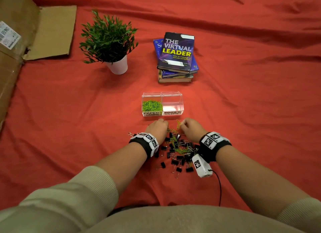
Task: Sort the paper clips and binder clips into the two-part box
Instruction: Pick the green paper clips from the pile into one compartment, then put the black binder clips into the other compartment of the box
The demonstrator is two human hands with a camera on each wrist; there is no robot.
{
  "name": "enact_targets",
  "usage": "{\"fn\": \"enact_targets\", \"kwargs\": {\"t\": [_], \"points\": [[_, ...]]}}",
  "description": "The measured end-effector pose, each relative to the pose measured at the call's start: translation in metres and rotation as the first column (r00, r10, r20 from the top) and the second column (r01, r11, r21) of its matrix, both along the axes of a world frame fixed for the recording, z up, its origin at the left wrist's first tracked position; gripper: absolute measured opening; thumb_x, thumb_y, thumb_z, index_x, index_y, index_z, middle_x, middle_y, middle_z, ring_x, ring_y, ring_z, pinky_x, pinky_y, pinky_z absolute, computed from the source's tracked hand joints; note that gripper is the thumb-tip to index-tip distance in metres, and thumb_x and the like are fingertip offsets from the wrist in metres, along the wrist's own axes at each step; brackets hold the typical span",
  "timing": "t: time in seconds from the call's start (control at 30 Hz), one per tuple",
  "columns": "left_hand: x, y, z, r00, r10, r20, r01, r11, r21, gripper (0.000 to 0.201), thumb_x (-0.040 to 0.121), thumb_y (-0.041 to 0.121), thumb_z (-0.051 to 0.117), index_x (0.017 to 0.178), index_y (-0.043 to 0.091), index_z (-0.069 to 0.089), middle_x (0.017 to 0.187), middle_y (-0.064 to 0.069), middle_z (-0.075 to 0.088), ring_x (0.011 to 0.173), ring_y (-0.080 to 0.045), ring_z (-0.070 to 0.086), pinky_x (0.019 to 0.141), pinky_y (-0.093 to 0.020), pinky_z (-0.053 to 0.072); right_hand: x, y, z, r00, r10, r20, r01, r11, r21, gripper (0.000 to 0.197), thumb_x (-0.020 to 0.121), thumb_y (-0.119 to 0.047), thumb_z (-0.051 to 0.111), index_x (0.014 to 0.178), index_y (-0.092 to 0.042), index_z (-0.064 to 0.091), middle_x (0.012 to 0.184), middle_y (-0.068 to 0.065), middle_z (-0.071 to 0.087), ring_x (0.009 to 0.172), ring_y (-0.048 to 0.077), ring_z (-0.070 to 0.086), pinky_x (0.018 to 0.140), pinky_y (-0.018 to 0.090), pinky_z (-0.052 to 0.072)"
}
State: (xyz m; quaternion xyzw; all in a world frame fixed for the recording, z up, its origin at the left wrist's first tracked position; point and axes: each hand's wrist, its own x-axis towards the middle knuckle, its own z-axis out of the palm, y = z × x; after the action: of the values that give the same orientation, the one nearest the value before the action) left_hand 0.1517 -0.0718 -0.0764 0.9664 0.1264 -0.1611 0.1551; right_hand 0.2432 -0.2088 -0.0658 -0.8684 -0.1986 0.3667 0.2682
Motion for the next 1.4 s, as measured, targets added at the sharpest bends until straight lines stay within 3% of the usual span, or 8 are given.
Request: {"fn": "enact_targets", "kwargs": {"t": [0.23,0.5,0.73,0.9,1.03,1.13,1.2,1.4], "points": [[-0.006,-0.003,0.0,0.997,-0.059,-0.056,0.064,0.994,0.086,0.025,0.091,0.004,0.047,0.115,0.001,0.052,0.115,-0.016,0.054,0.105,-0.034,0.056,0.085,-0.043,0.048,0.022,0.007,0.041,0.953,-0.129,-0.273,0.188,0.961,0.203,0.011,0.086,-0.009,0.058,0.077,-0.009,0.063,0.071,0.002,0.064,0.051,0.011,0.047,0.05,0.021,0.042],[-0.023,0.009,0.002,0.989,0.082,-0.123,-0.084,0.996,-0.016,0.041,0.087,0.021,0.054,0.121,-0.001,0.047,0.123,-0.019,0.05,0.114,-0.037,0.052,0.093,-0.044,0.043,0.022,0.101,0.051,0.947,0.203,0.248,-0.208,0.978,-0.006,0.011,0.083,-0.011,0.055,0.073,-0.008,0.056,0.072,0.014,0.058,0.067,0.023,0.052,0.061,0.028,0.041],[-0.033,0.045,0.024,0.973,0.23,0.011,-0.222,0.949,-0.224,0.02,0.089,0.018,0.049,0.101,0.001,0.05,0.107,-0.015,0.048,0.09,-0.032,0.053,0.076,-0.039,0.042,0.014,0.144,0.032,0.889,0.34,0.308,-0.321,0.94,-0.114,0.019,0.084,-0.004,0.049,0.089,0.003,0.066,0.095,0.021,0.069,0.092,0.035,0.064,0.078,0.033,0.051],[-0.015,0.069,0.043,0.962,0.272,0.008,-0.261,0.93,-0.258,0.014,0.091,0.015,0.049,0.093,0.001,0.052,0.09,-0.013,0.055,0.078,-0.027,0.054,0.069,-0.038,0.046,0.017,0.127,0.043,0.934,0.231,0.272,-0.251,0.967,0.039,0.031,0.084,-0.002,0.049,0.11,-0.005,0.067,0.111,0.015,0.068,0.105,0.028,0.062,0.092,0.032,0.048],[0.013,0.08,0.055,0.971,0.24,0.001,-0.235,0.951,-0.2,0.011,0.09,0.016,0.051,0.093,0.005,0.051,0.087,-0.013,0.056,0.082,-0.03,0.057,0.069,-0.036,0.044,0.023,0.085,0.051,0.966,0.066,0.252,-0.112,0.979,0.172,0.02,0.083,-0.004,0.053,0.09,-0.01,0.07,0.093,0.009,0.072,0.084,0.023,0.066,0.08,0.035,0.054],[0.035,0.082,0.056,0.984,0.167,-0.061,-0.174,0.974,-0.144,0.019,0.091,0.013,0.05,0.103,-0.002,0.052,0.1,-0.02,0.058,0.093,-0.035,0.06,0.072,-0.035,0.045,0.018,0.044,0.045,0.966,0.167,0.199,-0.178,0.983,0.039,0.018,0.086,-0.007,0.054,0.086,-0.013,0.071,0.089,0.003,0.07,0.076,0.018,0.064,0.073,0.032,0.055],[0.045,0.08,0.052,0.988,0.118,-0.099,-0.128,0.985,-0.111,0.023,0.091,0.01,0.049,0.109,-0.006,0.051,0.111,-0.023,0.058,0.103,-0.036,0.059,0.088,-0.038,0.048,0.012,0.022,0.033,0.944,0.28,0.174,-0.266,0.959,-0.101,0.02,0.089,-0.007,0.051,0.092,-0.014,0.07,0.092,-0.001,0.066,0.071,0.014,0.062,0.066,0.028,0.055],[0.054,0.08,0.041,0.997,0.042,-0.066,-0.042,0.999,0.0,0.032,0.087,-0.001,0.048,0.119,0.0,0.05,0.124,-0.02,0.054,0.117,-0.037,0.051,0.103,-0.045,0.042,0.004,0.003,-0.004,0.831,0.417,0.368,-0.384,0.909,-0.163,0.013,0.09,-0.019,0.058,0.098,-0.019,0.068,0.108,0.0,0.061,0.097,0.016,0.057,0.09,0.032,0.054]]}}
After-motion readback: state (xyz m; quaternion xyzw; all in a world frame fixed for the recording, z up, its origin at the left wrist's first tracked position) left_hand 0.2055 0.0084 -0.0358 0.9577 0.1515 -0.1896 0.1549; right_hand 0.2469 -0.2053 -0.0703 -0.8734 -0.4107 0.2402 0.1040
